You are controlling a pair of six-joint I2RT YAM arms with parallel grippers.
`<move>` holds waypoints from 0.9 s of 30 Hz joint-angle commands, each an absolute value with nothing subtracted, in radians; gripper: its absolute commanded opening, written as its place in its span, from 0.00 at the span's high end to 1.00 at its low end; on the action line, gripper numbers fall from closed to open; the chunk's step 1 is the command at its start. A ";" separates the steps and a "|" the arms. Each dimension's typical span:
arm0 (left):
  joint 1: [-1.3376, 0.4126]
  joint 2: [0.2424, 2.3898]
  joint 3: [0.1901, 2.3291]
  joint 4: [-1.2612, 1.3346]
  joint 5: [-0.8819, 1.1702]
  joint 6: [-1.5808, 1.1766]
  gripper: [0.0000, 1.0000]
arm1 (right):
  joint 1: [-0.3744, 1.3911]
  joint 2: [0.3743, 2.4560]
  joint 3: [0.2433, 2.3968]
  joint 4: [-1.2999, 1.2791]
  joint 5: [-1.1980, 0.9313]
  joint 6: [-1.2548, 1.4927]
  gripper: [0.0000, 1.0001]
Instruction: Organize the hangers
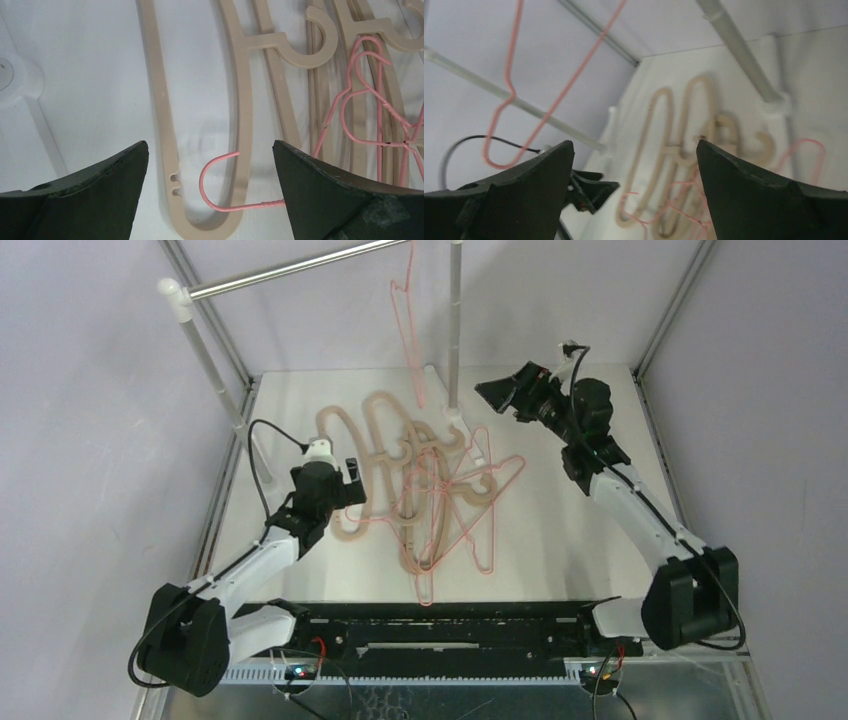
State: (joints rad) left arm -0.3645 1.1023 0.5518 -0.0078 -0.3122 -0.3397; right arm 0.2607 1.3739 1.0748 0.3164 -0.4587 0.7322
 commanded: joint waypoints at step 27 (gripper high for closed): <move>-0.368 1.092 0.520 0.052 -0.315 -0.344 0.01 | 0.979 1.593 0.926 -0.417 0.513 0.518 0.48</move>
